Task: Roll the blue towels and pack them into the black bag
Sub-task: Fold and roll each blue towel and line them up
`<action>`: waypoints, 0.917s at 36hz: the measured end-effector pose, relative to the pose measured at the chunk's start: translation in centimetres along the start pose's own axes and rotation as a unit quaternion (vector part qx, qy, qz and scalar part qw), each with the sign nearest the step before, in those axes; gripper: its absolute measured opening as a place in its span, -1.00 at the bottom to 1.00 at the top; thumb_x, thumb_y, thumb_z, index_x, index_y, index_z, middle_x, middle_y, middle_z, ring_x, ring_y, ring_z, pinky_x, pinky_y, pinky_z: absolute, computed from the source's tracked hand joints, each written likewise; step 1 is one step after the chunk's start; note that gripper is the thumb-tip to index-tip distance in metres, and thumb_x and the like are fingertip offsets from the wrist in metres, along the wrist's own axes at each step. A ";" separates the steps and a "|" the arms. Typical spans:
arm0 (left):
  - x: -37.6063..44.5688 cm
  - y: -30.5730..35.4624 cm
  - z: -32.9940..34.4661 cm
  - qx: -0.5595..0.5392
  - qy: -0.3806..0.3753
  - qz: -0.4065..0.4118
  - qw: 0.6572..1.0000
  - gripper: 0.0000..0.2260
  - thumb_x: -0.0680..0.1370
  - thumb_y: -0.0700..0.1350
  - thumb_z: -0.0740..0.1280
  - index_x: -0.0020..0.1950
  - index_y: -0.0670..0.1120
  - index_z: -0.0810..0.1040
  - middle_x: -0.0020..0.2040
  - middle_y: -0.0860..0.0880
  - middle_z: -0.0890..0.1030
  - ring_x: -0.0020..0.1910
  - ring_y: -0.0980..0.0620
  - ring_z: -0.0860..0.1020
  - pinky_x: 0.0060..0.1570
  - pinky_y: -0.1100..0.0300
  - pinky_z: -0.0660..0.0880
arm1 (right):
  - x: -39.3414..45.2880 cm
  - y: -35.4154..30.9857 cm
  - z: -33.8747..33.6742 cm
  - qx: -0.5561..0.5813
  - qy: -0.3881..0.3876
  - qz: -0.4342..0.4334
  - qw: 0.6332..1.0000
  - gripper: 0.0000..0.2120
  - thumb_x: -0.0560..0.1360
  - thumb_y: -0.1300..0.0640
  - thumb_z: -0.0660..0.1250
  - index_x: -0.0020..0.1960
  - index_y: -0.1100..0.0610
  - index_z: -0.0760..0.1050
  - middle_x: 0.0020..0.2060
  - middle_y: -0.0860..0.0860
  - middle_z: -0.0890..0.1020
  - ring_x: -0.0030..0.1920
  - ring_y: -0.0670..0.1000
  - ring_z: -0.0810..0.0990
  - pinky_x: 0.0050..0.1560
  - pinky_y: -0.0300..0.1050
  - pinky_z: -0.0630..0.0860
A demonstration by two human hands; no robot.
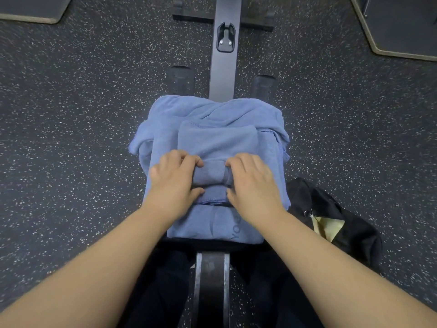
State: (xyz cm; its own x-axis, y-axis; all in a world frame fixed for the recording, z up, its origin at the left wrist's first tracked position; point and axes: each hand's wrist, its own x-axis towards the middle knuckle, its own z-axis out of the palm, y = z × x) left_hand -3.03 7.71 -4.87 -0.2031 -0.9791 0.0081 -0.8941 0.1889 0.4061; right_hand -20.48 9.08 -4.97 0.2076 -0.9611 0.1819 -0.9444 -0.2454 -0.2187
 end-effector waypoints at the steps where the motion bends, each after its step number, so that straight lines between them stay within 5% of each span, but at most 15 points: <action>1: -0.1 -0.1 0.2 -0.003 0.009 0.001 1.000 -0.51 0.34 -0.07 0.55 0.23 -0.02 0.49 0.25 -0.09 0.38 0.19 0.01 0.19 0.05 0.09 0.11 | 0.1 0.2 0.1 0.002 0.005 -0.003 1.000 -0.59 0.18 0.28 0.50 0.00 0.15 0.50 -0.09 0.06 0.54 -0.05 0.15 0.51 -0.08 -0.04 0.41; 5: 0.0 -0.3 0.7 -0.011 0.039 0.007 0.999 -0.55 0.27 -0.21 0.56 0.13 -0.08 0.57 0.15 -0.18 0.46 0.10 -0.03 0.24 -0.02 0.09 0.09 | 0.5 0.6 0.1 0.024 0.016 -0.008 1.000 -0.64 0.26 0.34 0.45 0.03 0.16 0.51 -0.07 0.07 0.56 -0.04 0.17 0.54 -0.05 -0.10 0.27; 9: 0.1 -0.6 0.9 -0.003 0.056 0.017 0.998 -0.53 0.21 -0.29 0.57 0.08 -0.09 0.58 0.08 -0.21 0.49 0.06 -0.06 0.27 -0.08 0.19 -0.02 | 0.5 0.9 0.4 0.039 -0.003 -0.002 0.999 -0.63 0.30 0.35 0.44 0.07 0.15 0.51 -0.05 0.05 0.56 -0.02 0.15 0.54 0.25 -0.06 0.21; 12: 0.1 -0.7 1.0 0.010 0.071 0.022 0.997 -0.54 0.24 -0.32 0.53 0.10 -0.09 0.59 0.07 -0.19 0.51 0.06 -0.07 0.29 -0.07 0.05 0.13 | 0.6 1.0 0.4 0.041 -0.024 0.015 0.999 -0.64 0.34 0.30 0.44 0.11 0.13 0.51 -0.01 0.03 0.57 0.04 0.13 0.55 0.35 0.00 0.10; 17: 0.5 -1.3 0.4 -0.004 0.053 0.032 0.998 -0.64 0.38 -0.13 0.33 0.17 -0.04 0.59 0.07 -0.10 0.55 0.10 -0.04 0.31 -0.08 0.03 0.25 | 0.9 1.2 0.4 0.051 -0.036 0.011 0.998 -0.62 0.36 0.19 0.49 0.15 0.15 0.52 0.03 0.06 0.60 0.05 0.18 0.57 0.15 0.14 0.45; 20: 0.7 -1.6 0.3 -0.053 0.030 0.017 0.998 -0.67 0.49 -0.20 0.32 0.25 -0.05 0.54 0.16 -0.08 0.53 0.18 -0.05 0.32 0.03 0.07 0.23 | 1.0 1.5 0.1 0.058 -0.038 0.009 0.998 -0.62 0.41 0.12 0.47 0.19 0.17 0.52 0.05 0.08 0.61 0.04 0.21 0.56 0.07 0.12 0.49; 25: 0.9 -1.7 -0.2 -0.172 0.035 -0.007 0.985 -0.70 0.52 -0.31 0.33 0.23 -0.13 0.50 0.12 0.02 0.49 0.17 -0.02 0.36 0.16 0.27 0.19 | 1.3 1.9 -1.3 0.104 -0.096 0.033 0.989 -0.55 0.53 -0.06 0.30 0.34 0.12 0.42 0.22 0.05 0.53 0.19 0.18 0.44 0.23 -0.01 0.33; 29: 1.0 -2.3 -0.5 -0.213 -0.006 -0.026 0.977 -0.76 0.56 -0.23 0.30 0.23 -0.08 0.49 0.15 0.03 0.50 0.22 -0.09 0.39 0.20 0.18 0.25 | 1.4 2.4 -2.5 0.179 -0.114 0.049 0.976 -0.57 0.50 -0.08 0.34 0.28 0.11 0.45 0.19 0.03 0.55 0.20 0.09 0.46 0.06 -0.24 0.24; 33: 1.1 -3.0 -0.9 -0.201 -0.042 -0.025 0.978 -0.69 0.49 0.00 0.20 0.19 0.01 0.52 0.02 0.01 0.57 0.14 -0.16 0.43 0.20 0.00 0.33 | 1.5 3.2 -2.9 0.217 -0.157 0.056 0.962 -0.62 0.47 -0.09 0.38 0.21 0.06 0.50 0.08 0.00 0.58 0.11 0.01 0.50 -0.04 -0.25 0.27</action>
State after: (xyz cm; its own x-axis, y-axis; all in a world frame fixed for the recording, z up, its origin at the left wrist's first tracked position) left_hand -0.18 6.00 -5.28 -0.2112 -0.9733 -0.0898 -0.6786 0.0798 0.7302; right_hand -23.91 7.28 -2.60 0.2419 -0.9586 -0.1505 -0.7846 -0.1020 -0.6116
